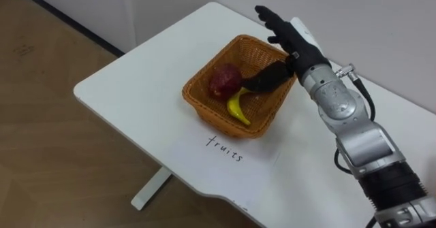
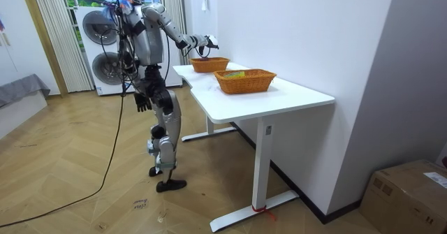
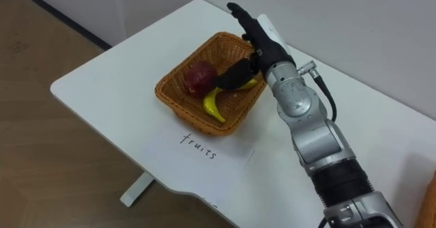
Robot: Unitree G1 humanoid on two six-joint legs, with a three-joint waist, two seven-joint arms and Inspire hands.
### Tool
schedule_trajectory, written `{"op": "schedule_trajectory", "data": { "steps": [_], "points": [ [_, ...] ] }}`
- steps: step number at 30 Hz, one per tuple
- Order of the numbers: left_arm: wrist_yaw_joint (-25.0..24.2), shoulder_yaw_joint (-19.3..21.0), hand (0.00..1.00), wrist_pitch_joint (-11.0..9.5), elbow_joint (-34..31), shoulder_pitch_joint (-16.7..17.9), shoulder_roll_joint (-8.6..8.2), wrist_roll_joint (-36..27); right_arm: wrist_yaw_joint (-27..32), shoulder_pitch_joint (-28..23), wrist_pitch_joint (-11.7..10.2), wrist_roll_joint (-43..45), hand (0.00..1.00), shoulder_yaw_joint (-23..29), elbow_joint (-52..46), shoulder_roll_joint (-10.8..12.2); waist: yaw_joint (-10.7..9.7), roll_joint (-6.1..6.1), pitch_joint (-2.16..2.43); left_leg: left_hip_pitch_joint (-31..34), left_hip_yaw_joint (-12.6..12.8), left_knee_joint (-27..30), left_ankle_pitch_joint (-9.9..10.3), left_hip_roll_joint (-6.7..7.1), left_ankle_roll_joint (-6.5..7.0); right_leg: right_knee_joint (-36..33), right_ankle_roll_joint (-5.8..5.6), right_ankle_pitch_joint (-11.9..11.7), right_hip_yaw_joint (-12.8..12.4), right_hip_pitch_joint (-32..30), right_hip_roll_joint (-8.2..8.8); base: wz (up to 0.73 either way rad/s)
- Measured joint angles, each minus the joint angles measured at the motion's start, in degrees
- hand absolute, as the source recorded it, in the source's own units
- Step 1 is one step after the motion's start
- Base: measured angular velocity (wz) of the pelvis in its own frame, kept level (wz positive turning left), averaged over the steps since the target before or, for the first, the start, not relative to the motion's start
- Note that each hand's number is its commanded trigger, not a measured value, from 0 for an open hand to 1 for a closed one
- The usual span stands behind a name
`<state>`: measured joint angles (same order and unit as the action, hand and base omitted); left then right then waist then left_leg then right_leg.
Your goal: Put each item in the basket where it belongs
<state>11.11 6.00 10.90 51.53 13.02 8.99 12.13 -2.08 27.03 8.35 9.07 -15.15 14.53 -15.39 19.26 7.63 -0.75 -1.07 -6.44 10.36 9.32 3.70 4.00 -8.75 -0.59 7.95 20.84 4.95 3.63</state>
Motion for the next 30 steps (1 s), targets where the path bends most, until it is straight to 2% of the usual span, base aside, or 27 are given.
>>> {"op": "schedule_trajectory", "data": {
  "steps": [16, 21, 24, 26, 27, 30],
  "points": [
    [-0.05, 0.03, 0.00, -0.08, 0.10, 0.00, -0.06, -0.17, 1.72, 0.00, -0.09, -1.29, 0.00, 0.48, 0.87, -0.14, -0.35, 0.26, 0.18, -0.29, 0.18, 0.08, 0.00, -0.02, 0.03, -0.02, -0.04, -0.02, -0.29, 0.16, 0.00, 0.00],
    [-0.09, 0.06, 0.00, -0.31, 0.11, 0.00, -0.55, -0.32, 1.95, 0.00, -0.39, -2.66, 0.00, 1.78, -2.40, -0.15, -2.14, 0.24, 0.17, -0.34, 0.50, 0.18, 0.01, -0.04, 0.06, -0.09, -0.04, -0.03, -0.60, 0.21, 0.02, -0.03],
    [-0.52, 0.05, 0.00, -1.68, 0.11, -0.46, -0.63, -0.32, 2.34, -0.01, -1.31, -3.73, 0.00, 3.07, -4.63, -0.15, -2.93, 0.00, 0.01, -0.57, 1.07, 0.18, 0.03, -0.15, 0.07, -0.14, -0.03, -0.04, -1.32, 0.23, -0.04, -0.09],
    [-0.65, 0.01, 0.00, -2.38, 0.33, -0.71, -0.67, -0.82, 2.59, -0.01, -2.25, -6.95, 0.00, 4.42, -5.56, -0.19, -4.96, -0.54, -0.19, -0.80, 1.10, 0.58, 0.16, -0.10, 0.22, -0.10, -0.15, -0.16, -1.07, 0.74, 0.01, 0.02],
    [-0.67, 0.00, 0.00, -2.55, 0.33, -0.70, -0.73, -0.78, 2.59, -0.02, -2.53, -7.49, 0.00, 5.12, -5.58, -0.20, -5.18, -0.75, -0.19, -0.81, 1.20, 0.63, 0.17, -0.05, 0.23, -0.12, -0.18, -0.18, -1.13, 0.77, 0.04, 0.00],
    [-0.69, 0.03, 0.00, -3.80, 2.19, -0.69, -0.73, -0.58, 2.87, -0.02, -2.95, -9.60, 0.00, 8.61, -6.69, -0.71, -6.57, -1.58, 0.01, -0.82, 1.73, 0.66, 0.21, -0.07, 0.36, -0.13, -0.29, -0.44, -2.59, 0.46, -0.04, -0.13]
  ]
}}
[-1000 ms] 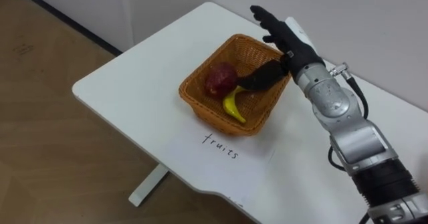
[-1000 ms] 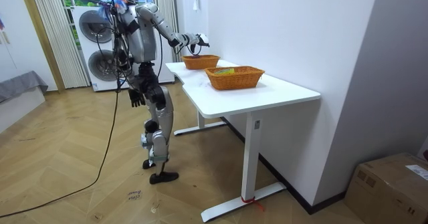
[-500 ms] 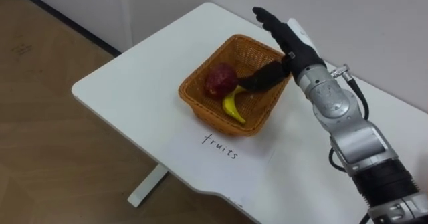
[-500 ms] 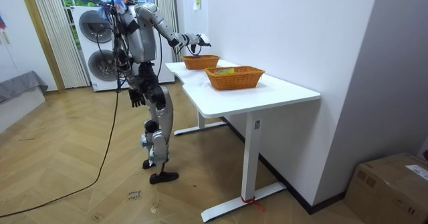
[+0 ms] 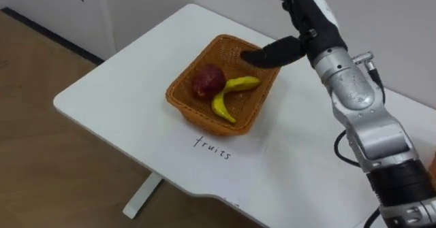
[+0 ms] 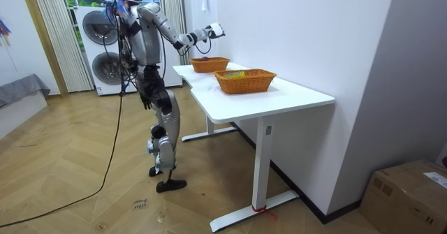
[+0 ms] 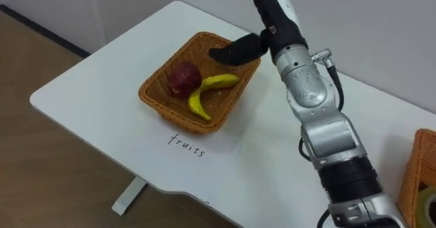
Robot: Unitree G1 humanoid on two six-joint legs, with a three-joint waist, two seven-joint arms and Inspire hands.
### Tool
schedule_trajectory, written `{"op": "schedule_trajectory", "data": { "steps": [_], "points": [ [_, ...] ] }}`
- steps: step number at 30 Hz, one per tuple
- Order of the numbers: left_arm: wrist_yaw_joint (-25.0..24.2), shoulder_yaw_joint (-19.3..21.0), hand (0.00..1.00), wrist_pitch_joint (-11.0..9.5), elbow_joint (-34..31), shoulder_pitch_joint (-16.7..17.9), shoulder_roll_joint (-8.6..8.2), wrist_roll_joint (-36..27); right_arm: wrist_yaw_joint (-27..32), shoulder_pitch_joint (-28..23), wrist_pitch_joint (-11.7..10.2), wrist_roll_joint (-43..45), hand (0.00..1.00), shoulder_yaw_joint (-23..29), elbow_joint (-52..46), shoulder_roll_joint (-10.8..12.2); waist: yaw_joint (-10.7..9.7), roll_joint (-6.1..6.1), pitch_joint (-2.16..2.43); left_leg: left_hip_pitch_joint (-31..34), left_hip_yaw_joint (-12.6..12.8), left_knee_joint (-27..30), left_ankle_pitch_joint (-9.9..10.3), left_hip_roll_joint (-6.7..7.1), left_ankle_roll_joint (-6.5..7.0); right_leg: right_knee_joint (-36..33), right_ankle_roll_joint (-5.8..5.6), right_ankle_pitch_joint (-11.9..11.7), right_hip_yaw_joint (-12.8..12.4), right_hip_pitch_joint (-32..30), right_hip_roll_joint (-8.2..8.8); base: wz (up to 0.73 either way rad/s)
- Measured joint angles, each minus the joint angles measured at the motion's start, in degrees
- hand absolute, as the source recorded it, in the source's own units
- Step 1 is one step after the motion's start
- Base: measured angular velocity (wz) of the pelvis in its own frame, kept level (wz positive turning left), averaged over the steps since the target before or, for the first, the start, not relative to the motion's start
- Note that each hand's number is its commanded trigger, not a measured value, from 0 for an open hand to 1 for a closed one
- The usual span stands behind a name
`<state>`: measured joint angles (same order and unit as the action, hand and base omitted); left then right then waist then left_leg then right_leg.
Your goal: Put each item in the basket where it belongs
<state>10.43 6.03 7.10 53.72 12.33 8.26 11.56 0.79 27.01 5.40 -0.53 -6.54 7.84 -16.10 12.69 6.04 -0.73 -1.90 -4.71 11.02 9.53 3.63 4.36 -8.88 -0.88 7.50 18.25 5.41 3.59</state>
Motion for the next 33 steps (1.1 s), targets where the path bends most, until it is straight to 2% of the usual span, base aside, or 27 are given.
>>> {"op": "schedule_trajectory", "data": {
  "steps": [2, 4, 5, 9, 10, 15, 17, 19, 24, 25, 28, 33],
  "points": [
    [0.00, 0.00, 0.00, 0.00, 1.67, 0.09, -0.02, -0.01, 0.41, -0.04, -0.61, -1.33, 0.00, 1.78, -0.02, -0.12, -1.00, -0.71, 0.21, -0.31, 0.78, -0.03, 0.12, -0.12, 0.17, 0.01, -0.05, -0.13, -0.82, -0.02, -0.06, -0.20],
    [0.00, 0.16, 0.00, 0.02, 1.72, 0.90, -0.07, 0.01, 0.88, -0.17, -0.63, -1.61, 0.00, 3.82, -0.92, -0.21, -3.18, -1.29, 0.60, -0.34, 1.13, 0.09, 0.21, -0.11, 0.31, -0.01, -0.18, -0.25, -1.15, -0.11, -0.03, -0.12],
    [0.00, 0.72, 0.00, 0.01, 1.29, 1.21, -0.33, 0.01, 1.09, -0.43, -0.65, -2.05, 0.00, 4.79, -2.08, -0.75, -3.57, -1.71, 0.80, -0.40, 1.71, -0.05, 0.23, -0.18, 0.35, -0.03, -0.18, -0.34, -1.90, -0.42, -0.11, -0.19],
    [-0.05, 1.07, 0.00, -0.09, 0.46, 1.72, -0.60, -0.86, 1.53, -2.60, -0.92, -6.19, 0.00, 7.80, -5.16, -2.84, -5.15, -2.73, 0.99, -1.63, 3.05, -0.84, 0.21, -0.35, 0.46, -0.03, -0.25, -0.49, -3.20, -0.04, -0.22, -0.18],
    [-0.05, 1.09, 0.00, -0.28, 0.30, 1.74, -0.42, -0.85, 2.31, -3.21, -1.03, -7.23, 0.00, 8.60, -5.20, -3.11, -6.19, -2.59, 1.06, -1.88, 3.13, -0.99, 0.21, -0.41, 0.46, -0.02, -0.25, -0.49, -3.29, 0.14, -0.28, -0.11],
    [-0.06, 1.04, 0.00, -1.38, 0.30, 1.70, -0.31, -0.86, 4.79, -5.02, -1.10, -8.72, 0.00, 10.72, -5.41, -4.47, -8.17, -2.02, 1.26, -3.06, 4.56, -1.49, 0.39, -0.96, 0.28, -0.06, -0.05, -0.63, -4.18, 0.50, -0.71, -0.15],
    [-0.24, 1.04, 0.00, -2.10, 0.42, 1.54, -0.33, -0.86, 5.44, -6.80, -1.28, -10.31, 0.00, 11.86, -7.01, -4.46, -9.13, -1.73, 1.22, -3.50, 4.76, -1.63, 0.41, -1.04, 0.24, -0.03, 0.01, -0.66, -4.41, 0.78, -0.78, -0.08],
    [-0.46, 1.06, 0.00, -3.68, 1.59, 1.55, -0.36, -1.86, 6.14, -9.70, -2.21, -12.32, 0.00, 14.14, -9.12, -4.45, -10.00, -1.51, 1.12, -3.87, 4.72, -1.65, 0.48, -1.01, 0.28, 0.11, 0.00, -0.66, -4.71, 1.28, -0.82, 0.00],
    [-0.48, 1.10, 0.00, -4.26, 3.00, 2.75, -0.58, -4.30, 8.81, -10.55, -2.93, -12.99, 0.00, 19.06, -11.14, -4.46, -11.67, -1.50, 0.95, -3.57, 5.76, -1.33, 1.13, -1.14, 0.25, -0.09, -0.03, -0.83, -6.20, 0.46, -1.09, -0.14],
    [-0.45, 1.09, 0.00, -4.32, 3.36, 3.19, -0.51, -4.84, 9.71, -11.14, -3.24, -13.22, 0.00, 20.05, -12.03, -4.48, -12.39, -1.35, 1.06, -3.58, 5.81, -1.30, 1.20, -1.17, 0.32, -0.11, -0.03, -0.85, -6.22, 0.45, -1.10, -0.08],
    [-0.09, 1.06, 0.00, -4.63, 3.74, 4.23, -0.48, -5.28, 11.85, -14.01, -4.69, -14.87, 0.00, 22.45, -14.32, -4.49, -13.20, -1.34, 1.08, -3.70, 6.11, -1.28, 1.24, -1.22, 0.36, -0.10, -0.04, -0.85, -6.40, 0.46, -1.15, -0.05],
    [0.45, 1.18, 0.00, -4.66, 3.98, 5.25, -0.47, -5.18, 14.59, -18.14, -5.03, -15.13, 0.00, 25.30, -15.16, -4.49, -14.96, -1.20, 1.16, -3.73, 6.44, -1.36, 1.34, -1.23, 0.47, -0.01, -0.11, -0.86, -7.06, 0.40, -1.21, -0.03]
  ]
}}
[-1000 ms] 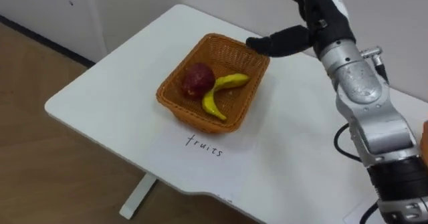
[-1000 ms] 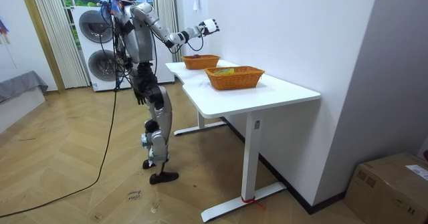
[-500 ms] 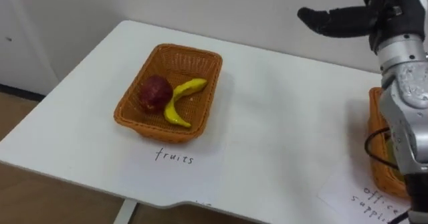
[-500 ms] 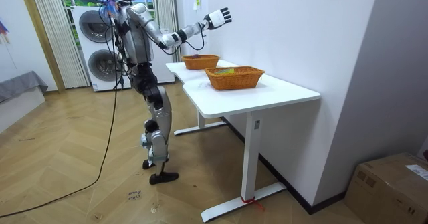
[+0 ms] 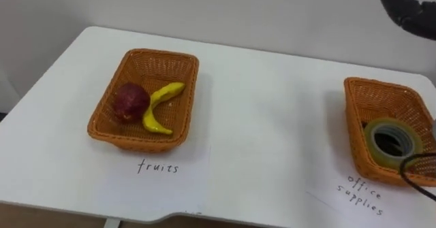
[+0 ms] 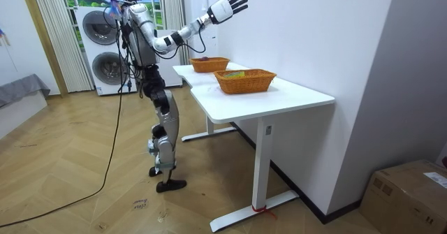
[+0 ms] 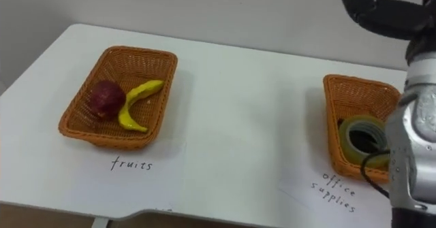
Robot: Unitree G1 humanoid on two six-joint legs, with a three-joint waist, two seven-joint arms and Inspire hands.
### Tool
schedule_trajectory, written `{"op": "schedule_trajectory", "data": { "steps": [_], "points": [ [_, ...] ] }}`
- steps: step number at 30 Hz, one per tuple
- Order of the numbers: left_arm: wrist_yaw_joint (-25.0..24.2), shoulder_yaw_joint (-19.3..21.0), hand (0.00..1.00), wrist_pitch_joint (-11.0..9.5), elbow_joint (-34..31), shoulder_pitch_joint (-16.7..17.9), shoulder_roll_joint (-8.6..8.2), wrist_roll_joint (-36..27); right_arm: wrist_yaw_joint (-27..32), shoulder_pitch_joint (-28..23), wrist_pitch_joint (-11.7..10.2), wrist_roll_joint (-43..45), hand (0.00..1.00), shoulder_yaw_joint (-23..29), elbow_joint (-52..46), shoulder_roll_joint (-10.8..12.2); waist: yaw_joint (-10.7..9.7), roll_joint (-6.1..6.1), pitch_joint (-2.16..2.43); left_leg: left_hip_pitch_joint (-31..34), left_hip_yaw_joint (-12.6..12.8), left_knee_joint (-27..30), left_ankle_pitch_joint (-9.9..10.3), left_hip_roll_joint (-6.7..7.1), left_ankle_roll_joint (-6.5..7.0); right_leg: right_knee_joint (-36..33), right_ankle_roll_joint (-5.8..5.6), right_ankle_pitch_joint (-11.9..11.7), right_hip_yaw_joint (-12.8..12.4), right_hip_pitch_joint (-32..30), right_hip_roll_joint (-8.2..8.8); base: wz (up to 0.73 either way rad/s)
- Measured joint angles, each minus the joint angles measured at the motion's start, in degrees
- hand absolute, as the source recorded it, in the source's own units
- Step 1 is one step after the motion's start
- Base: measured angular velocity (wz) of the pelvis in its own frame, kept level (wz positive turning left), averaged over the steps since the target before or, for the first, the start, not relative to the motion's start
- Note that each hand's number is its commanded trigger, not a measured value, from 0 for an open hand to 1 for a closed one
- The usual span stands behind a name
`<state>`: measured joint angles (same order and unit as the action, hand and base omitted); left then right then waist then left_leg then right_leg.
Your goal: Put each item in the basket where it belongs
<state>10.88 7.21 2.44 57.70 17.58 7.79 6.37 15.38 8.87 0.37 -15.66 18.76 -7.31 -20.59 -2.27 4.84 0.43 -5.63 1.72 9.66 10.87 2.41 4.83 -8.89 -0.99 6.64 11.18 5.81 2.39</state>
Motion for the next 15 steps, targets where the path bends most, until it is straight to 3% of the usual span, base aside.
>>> {"op": "schedule_trajectory", "data": {
  "steps": [5, 9, 15],
  "points": [
    [0.24, 1.76, 0.00, -0.53, -0.03, 0.09, 0.32, 0.07, 4.57, -3.48, -0.38, -3.08, 0.00, 3.94, -0.01, -0.02, -0.76, 0.35, -0.02, -0.35, 1.37, -0.18, 0.13, -0.40, -0.17, 0.02, 0.05, -0.04, -1.35, -0.21, -0.41, -0.12],
    [0.37, 2.11, 0.00, -1.21, -0.04, 0.36, 0.58, -0.04, 7.75, -4.83, -1.38, -5.00, 0.00, 6.03, 0.03, -0.04, -1.62, 0.46, -0.66, -0.87, 2.02, -0.19, 0.41, -0.81, -0.50, -0.03, 0.13, -0.08, -2.20, -0.05, -0.86, -0.11],
    [1.24, 2.39, 0.00, -1.17, -0.41, 0.51, 0.47, -0.06, 12.95, -6.24, -1.99, -12.21, 0.00, 11.66, 2.95, -0.04, -2.94, 0.73, -0.48, -0.58, 2.88, -0.20, 0.71, -1.01, -0.54, -0.82, 0.16, -0.08, -3.11, -1.06, -0.98, -0.09]
  ]
}}
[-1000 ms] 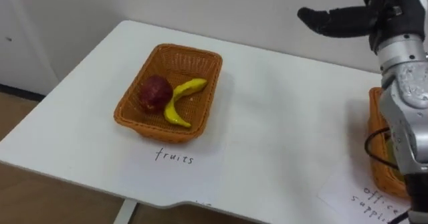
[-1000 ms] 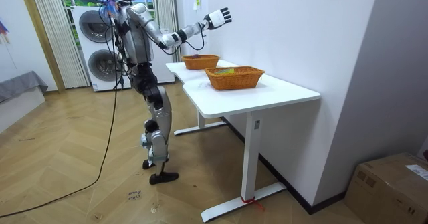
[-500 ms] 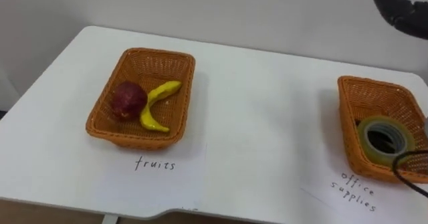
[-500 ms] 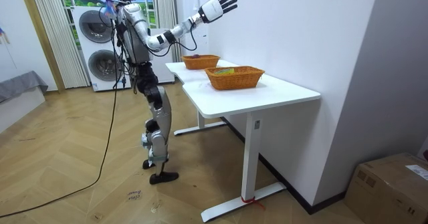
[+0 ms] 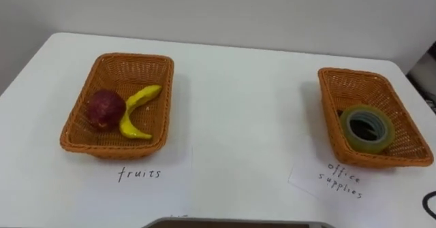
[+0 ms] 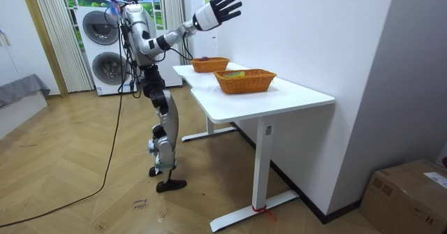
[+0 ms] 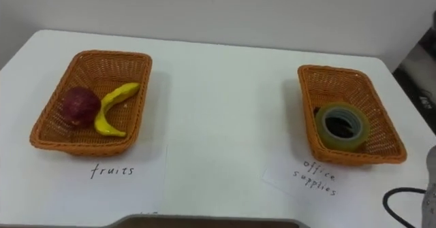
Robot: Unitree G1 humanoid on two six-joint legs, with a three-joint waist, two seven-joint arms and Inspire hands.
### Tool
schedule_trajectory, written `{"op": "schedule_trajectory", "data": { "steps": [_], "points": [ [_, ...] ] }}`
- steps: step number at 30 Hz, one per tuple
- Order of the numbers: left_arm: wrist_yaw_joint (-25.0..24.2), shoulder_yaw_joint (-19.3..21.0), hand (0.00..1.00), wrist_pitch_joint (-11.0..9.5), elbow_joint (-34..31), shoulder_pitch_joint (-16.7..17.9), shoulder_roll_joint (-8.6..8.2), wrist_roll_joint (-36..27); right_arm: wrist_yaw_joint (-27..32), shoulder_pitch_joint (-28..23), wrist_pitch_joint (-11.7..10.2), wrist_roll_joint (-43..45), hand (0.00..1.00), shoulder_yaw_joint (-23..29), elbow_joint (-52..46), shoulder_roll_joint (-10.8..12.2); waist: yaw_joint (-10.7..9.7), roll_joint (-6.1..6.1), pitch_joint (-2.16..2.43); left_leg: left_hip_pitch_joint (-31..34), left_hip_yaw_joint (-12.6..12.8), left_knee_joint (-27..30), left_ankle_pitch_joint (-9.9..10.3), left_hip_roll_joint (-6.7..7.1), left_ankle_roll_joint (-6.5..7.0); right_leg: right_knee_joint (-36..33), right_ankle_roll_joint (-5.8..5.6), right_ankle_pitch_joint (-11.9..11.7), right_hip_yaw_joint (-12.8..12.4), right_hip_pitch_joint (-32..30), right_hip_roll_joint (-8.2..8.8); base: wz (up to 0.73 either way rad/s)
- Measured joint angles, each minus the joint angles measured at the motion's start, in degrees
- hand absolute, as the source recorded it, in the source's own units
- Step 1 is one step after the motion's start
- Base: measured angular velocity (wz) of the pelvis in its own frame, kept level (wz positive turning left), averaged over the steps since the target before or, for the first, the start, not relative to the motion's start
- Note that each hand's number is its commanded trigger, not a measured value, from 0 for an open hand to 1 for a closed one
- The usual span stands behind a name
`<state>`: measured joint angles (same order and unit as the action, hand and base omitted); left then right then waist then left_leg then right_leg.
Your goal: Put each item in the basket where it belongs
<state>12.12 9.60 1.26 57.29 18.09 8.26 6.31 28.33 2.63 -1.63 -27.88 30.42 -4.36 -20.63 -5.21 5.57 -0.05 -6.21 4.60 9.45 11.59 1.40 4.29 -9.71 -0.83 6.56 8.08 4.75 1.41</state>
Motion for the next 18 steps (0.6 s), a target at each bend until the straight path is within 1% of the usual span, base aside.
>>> {"op": "schedule_trajectory", "data": {
  "steps": [1, 4, 6, 9, 10, 11, 14, 15, 18],
  "points": [
    [0.01, 0.46, 0.00, 0.01, -0.05, 0.05, -0.01, -0.09, 0.93, -0.79, 0.00, -1.74, 0.00, 0.68, 0.08, 0.00, -0.58, 0.12, 0.03, -0.01, 0.04, 0.00, 0.03, -0.01, 0.04, 0.00, 0.00, 0.00, 0.00, 0.01, -0.01, 0.00],
    [0.22, 1.69, 0.00, 0.14, -0.54, 0.31, -0.02, -0.14, 2.71, -3.48, 0.01, -6.32, 0.00, 2.25, 0.18, 0.00, -0.95, 0.18, 0.09, 0.00, 0.28, -0.03, 0.07, -0.01, 0.09, -0.01, -0.01, 0.00, -0.06, -0.11, -0.03, -0.03],
    [0.26, 1.69, 0.00, 0.19, -0.67, 0.59, -0.02, -0.82, 4.26, -4.10, 0.01, -8.11, 0.00, 3.01, 0.96, 0.00, -1.20, 0.15, 0.11, -0.01, 0.41, -0.03, 0.11, 0.00, 0.15, -0.03, -0.01, 0.00, -0.10, -0.13, -0.02, -0.04],
    [0.98, 1.67, 0.00, 0.98, -1.20, 1.01, -0.06, -1.07, 6.37, -4.12, 0.02, -12.12, 0.00, 5.10, 3.58, 0.00, -1.81, 0.11, 0.19, 0.14, 0.52, -0.08, 0.13, 0.02, 0.17, -0.10, -0.01, 0.00, -0.23, -0.41, -0.01, -0.01],
    [1.17, 1.68, 0.00, 1.30, -2.03, 1.74, -0.06, -0.79, 7.44, -4.58, 0.04, -13.74, 0.00, 5.76, 4.38, 0.00, -2.32, 0.03, 0.54, 0.58, 0.52, -0.09, 0.11, 0.01, 0.17, -0.13, -0.01, 0.00, -0.22, -0.83, 0.00, 0.00],
    [1.18, 1.68, 0.00, 1.40, -2.45, 2.01, -0.04, -0.73, 7.96, -5.60, 0.04, -15.42, 0.00, 6.62, 5.11, 0.00, -2.42, -0.03, 0.59, 0.59, 0.53, -0.09, 0.11, 0.00, 0.16, -0.13, -0.01, 0.00, -0.27, -0.86, -0.02, 0.00],
    [1.15, 1.69, 0.00, 2.37, -3.53, 2.60, -0.07, -0.79, 9.21, -7.58, 0.03, -18.08, 0.00, 7.47, 7.29, 0.00, -2.72, -0.08, 0.53, 0.59, 0.59, -0.08, 0.10, 0.00, 0.16, -0.12, -0.01, 0.00, -0.26, -0.89, -0.02, 0.00],
    [1.15, 2.12, 0.00, 2.40, -4.10, 2.70, -0.05, -1.10, 9.80, -8.40, 0.03, -19.27, 0.00, 7.68, 9.21, 0.01, -2.76, -0.04, 0.54, 0.59, 0.59, -0.08, 0.11, 0.00, 0.17, -0.14, -0.01, 0.01, -0.24, -0.91, -0.04, 0.00],
    [1.15, 2.63, 0.00, 2.38, -4.55, 2.54, -0.04, -1.25, 12.51, -8.58, 0.03, -20.82, 0.00, 8.67, 14.78, 0.02, -2.91, -0.12, 0.50, 0.60, 0.62, -0.10, 0.22, 0.05, 0.05, -0.23, -0.01, 0.02, -0.30, -1.03, 0.02, 0.00]
  ]
}}
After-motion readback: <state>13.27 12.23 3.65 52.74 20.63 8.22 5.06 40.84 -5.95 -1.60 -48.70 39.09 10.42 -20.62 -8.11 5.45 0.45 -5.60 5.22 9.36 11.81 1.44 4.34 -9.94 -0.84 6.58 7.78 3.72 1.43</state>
